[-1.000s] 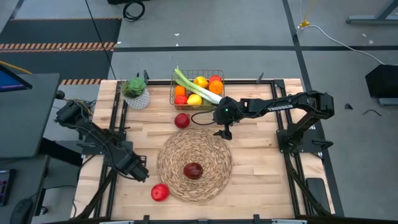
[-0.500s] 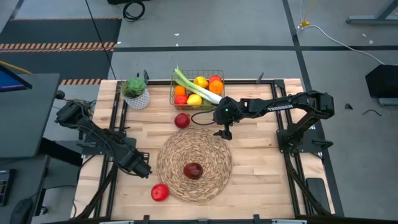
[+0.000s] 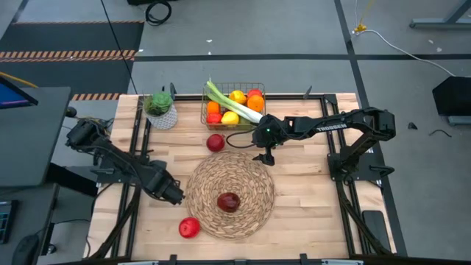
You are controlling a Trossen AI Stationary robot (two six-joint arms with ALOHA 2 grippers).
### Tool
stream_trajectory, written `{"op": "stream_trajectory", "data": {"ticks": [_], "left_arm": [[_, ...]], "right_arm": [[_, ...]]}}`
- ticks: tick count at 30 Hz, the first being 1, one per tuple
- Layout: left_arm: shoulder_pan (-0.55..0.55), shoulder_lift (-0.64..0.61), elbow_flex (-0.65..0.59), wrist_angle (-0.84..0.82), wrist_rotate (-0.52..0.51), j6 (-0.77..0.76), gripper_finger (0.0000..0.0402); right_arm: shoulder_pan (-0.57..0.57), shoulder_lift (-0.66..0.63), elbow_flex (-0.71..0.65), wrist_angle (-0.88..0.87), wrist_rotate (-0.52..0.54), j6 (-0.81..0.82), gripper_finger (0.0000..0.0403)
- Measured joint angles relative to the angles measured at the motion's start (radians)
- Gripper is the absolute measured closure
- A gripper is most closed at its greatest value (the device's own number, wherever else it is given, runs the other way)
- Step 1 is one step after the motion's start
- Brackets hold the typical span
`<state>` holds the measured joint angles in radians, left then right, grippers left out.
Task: Build produce basket
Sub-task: Put the apple into the wire basket
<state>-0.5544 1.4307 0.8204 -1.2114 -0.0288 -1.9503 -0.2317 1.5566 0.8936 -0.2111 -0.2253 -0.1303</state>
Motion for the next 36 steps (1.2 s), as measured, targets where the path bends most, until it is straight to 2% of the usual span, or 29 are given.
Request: {"op": "stream_trajectory", "data": {"ticks": [4, 10, 16, 20, 24, 27, 36], "left_arm": [[0.022, 0.001, 0.04, 0.024, -0.049, 0.054, 0.0157], [0.065, 0.001, 0.16, 0.008, -0.229, 0.169, 0.0158], [0.134, 0.001, 0.272, -0.059, -0.339, 0.319, 0.0158], [0.198, 0.001, 0.376, -0.108, -0.474, 0.453, 0.0158], [0.281, 0.001, 0.483, -0.118, -0.608, 0.637, 0.0158], [0.362, 0.0, 0.543, -0.101, -0.667, 0.794, 0.0158], [0.66, 0.001, 0.574, 0.136, -0.667, 1.337, 0.0155]], "right_arm": [[0.0, 0.0, 0.0, 0.0, 0.0, 0.0, 0.0006], [0.0, 0.0, 0.0, -0.014, 0.0, 0.0, 0.0006], [0.0, 0.0, 0.0, -0.091, 0.0, 0.02, 0.0006], [0.0, 0.0, 0.0, -0.107, 0.0, 0.047, 0.0006], [0.0, 0.0, 0.0, -0.121, 0.0, 0.075, 0.0006], [0.002, 0.0, 0.0, -0.132, 0.0, 0.109, 0.0006], [0.014, 0.0, 0.0, -0.138, 0.0, 0.181, 0.0006]]}}
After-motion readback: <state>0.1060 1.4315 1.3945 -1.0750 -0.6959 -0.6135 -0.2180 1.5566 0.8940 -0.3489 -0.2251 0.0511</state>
